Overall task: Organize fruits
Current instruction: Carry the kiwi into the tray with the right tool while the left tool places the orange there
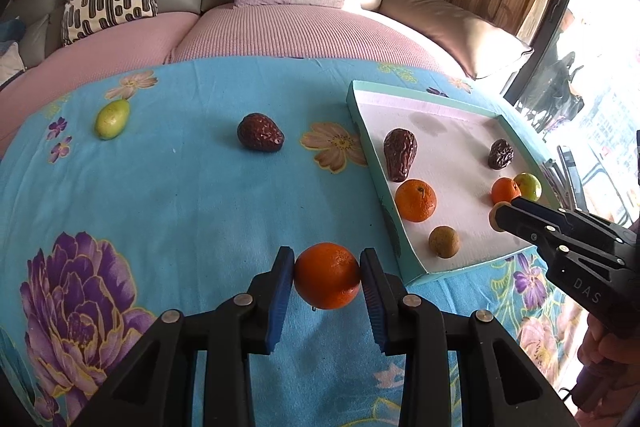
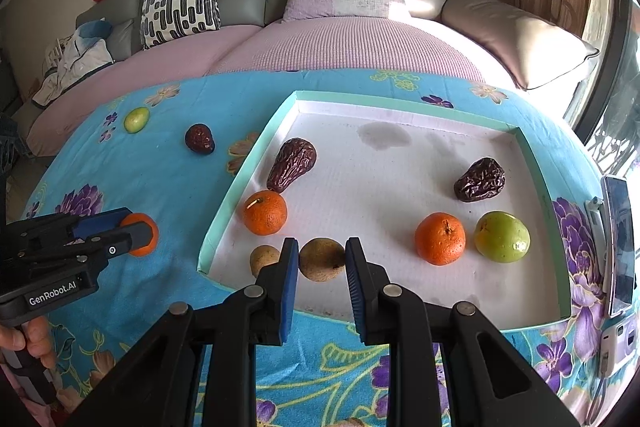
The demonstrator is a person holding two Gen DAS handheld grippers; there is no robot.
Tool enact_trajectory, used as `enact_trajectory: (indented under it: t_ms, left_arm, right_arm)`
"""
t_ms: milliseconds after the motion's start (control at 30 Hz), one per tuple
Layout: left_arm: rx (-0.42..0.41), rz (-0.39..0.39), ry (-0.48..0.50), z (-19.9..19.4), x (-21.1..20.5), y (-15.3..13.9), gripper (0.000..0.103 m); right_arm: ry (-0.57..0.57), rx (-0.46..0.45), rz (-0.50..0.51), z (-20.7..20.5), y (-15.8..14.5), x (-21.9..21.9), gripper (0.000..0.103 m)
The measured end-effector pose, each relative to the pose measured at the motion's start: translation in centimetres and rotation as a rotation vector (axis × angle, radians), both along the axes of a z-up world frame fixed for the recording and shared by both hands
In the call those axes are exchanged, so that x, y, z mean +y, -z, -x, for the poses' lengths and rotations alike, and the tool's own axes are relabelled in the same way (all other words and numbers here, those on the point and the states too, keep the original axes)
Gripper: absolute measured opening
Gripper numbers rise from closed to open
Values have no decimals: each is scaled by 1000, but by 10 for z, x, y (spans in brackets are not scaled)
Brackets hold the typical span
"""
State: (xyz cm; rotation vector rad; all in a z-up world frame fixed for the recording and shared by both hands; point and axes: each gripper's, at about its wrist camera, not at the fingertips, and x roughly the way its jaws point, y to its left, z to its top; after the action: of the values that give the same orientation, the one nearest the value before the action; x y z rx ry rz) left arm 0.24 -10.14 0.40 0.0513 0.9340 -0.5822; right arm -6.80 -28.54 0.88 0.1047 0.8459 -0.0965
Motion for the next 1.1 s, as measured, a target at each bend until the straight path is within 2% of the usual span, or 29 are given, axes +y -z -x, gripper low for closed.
enact_trajectory:
  t_ms: [233, 633, 1100]
  left_arm:
    - [-53, 4, 22, 4, -11, -17, 36]
    - [-115, -27, 151, 10, -76, -35, 36]
    - [-125, -128, 287, 15, -152, -16, 36]
  right_arm:
    - [27, -6, -12, 3, -2, -15, 25]
    - [232, 13, -24, 20, 4, -84, 25]
    - [284, 42, -59, 24, 16, -110, 25]
